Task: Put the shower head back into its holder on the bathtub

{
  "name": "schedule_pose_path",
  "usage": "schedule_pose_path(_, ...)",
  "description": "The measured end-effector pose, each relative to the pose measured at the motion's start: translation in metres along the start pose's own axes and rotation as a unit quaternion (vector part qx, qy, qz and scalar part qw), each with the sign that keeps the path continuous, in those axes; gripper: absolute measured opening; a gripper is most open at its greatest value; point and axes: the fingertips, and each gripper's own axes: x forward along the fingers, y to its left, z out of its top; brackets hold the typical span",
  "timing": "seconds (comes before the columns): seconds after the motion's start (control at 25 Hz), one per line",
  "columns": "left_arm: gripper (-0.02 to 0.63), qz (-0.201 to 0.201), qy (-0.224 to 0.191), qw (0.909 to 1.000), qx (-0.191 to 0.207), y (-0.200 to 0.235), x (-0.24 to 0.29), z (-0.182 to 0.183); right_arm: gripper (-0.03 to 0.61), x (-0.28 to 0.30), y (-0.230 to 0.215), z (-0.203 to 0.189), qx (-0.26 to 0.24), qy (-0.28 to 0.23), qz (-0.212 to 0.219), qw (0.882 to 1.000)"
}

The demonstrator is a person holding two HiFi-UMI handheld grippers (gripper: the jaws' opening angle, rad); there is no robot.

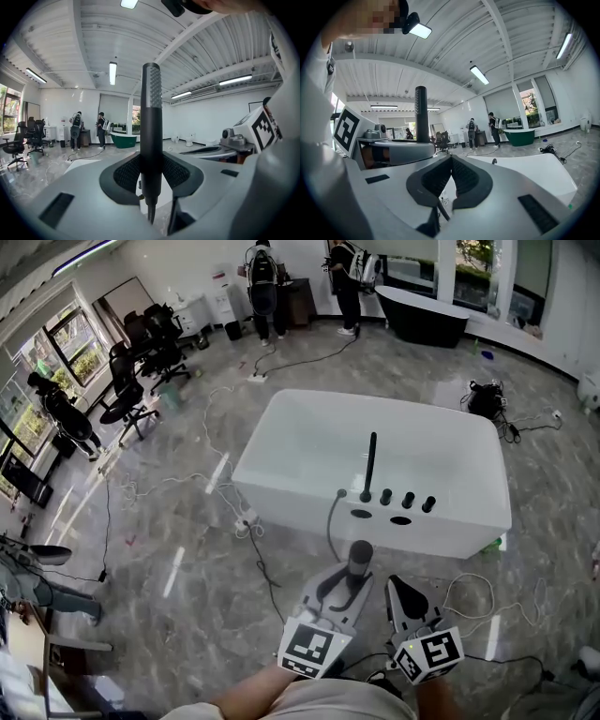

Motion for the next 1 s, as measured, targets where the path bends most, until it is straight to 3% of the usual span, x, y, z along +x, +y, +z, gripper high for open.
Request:
schedule_pose_path(0.36, 0.133, 0.011, -0.016, 0.9998, 0.003, 0.087, -0.01, 0.013, 0.014, 0.078, 0.032, -0.001, -0.018, 0.008, 0.016, 1.0)
schedule_pose_path(1.0, 0.133, 0.061, -0.017, 0.998, -0.002, 0.167, -0.004, 0.026, 0.014, 0.152, 0.039, -0.016, -0.021, 0.038, 0.059, 0.997)
